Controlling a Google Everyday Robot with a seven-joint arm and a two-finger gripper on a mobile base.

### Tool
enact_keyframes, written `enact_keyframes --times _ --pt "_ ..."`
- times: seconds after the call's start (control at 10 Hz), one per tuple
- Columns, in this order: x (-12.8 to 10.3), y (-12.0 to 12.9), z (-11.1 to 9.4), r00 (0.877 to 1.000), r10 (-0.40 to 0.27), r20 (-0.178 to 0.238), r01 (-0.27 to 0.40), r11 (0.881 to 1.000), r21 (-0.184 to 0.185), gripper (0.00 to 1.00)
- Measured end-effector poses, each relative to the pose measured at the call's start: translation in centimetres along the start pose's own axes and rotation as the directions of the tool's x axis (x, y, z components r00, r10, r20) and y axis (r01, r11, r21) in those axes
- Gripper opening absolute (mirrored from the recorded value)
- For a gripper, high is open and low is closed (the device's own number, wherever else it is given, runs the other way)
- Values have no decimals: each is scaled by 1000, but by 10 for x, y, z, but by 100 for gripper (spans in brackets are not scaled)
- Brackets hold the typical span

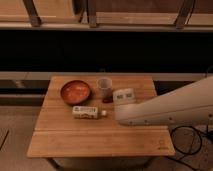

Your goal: Place the white sponge in the ceramic cup

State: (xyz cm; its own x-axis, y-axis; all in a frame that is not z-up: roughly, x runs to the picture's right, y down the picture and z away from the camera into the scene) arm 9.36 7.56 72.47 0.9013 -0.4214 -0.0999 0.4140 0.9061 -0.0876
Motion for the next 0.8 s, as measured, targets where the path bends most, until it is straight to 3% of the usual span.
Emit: enact_keyframes --times 0.2,0.5,0.8 --pt "-15 -13 -11 998 -56 -19 57 997 43 0" --pt "-20 -29 -1 992 -124 -31 126 990 66 0" --pt "-13 -35 3 990 -132 -41 135 988 71 0"
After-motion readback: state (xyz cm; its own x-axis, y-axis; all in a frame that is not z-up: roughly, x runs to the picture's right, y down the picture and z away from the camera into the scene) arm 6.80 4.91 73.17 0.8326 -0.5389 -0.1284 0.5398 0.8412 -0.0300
